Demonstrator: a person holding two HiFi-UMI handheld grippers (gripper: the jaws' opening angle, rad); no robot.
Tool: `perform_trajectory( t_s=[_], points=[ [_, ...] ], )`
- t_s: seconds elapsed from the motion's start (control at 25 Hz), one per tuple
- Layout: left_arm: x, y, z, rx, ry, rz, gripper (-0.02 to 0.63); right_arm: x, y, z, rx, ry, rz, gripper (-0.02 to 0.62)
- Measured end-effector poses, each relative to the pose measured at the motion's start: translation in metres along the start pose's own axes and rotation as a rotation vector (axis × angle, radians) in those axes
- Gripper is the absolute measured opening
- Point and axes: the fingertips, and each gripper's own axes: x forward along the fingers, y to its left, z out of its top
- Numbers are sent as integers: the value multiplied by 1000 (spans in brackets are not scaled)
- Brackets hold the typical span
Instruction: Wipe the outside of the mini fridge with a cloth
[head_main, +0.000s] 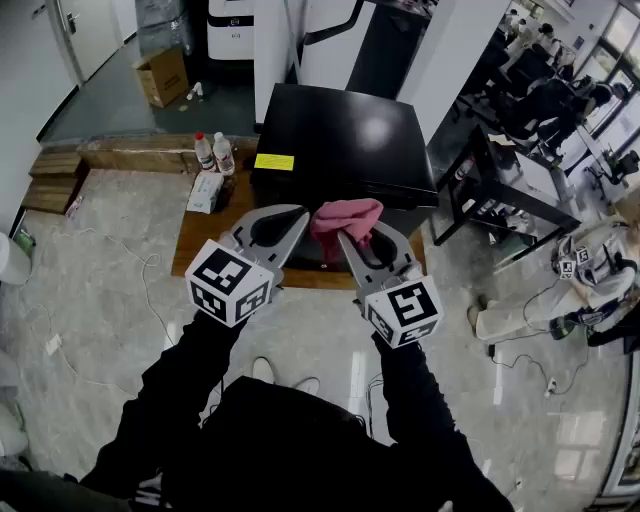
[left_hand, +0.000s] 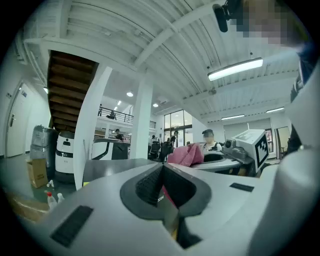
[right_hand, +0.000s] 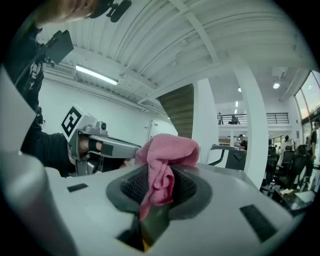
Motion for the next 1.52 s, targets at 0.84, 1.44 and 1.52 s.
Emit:
perform_trajectory(
  t_s=[0.84, 1.44, 1.52],
  points=[
    [76, 179, 84, 60, -5, 182, 6, 174, -106, 61, -230, 128, 55, 103],
    [159, 335, 31, 35, 95, 162, 6, 386, -193, -12, -354, 447, 67, 103],
    [168, 349, 20, 29, 109, 163, 6, 406, -198, -25, -345, 486, 84, 103]
  ],
)
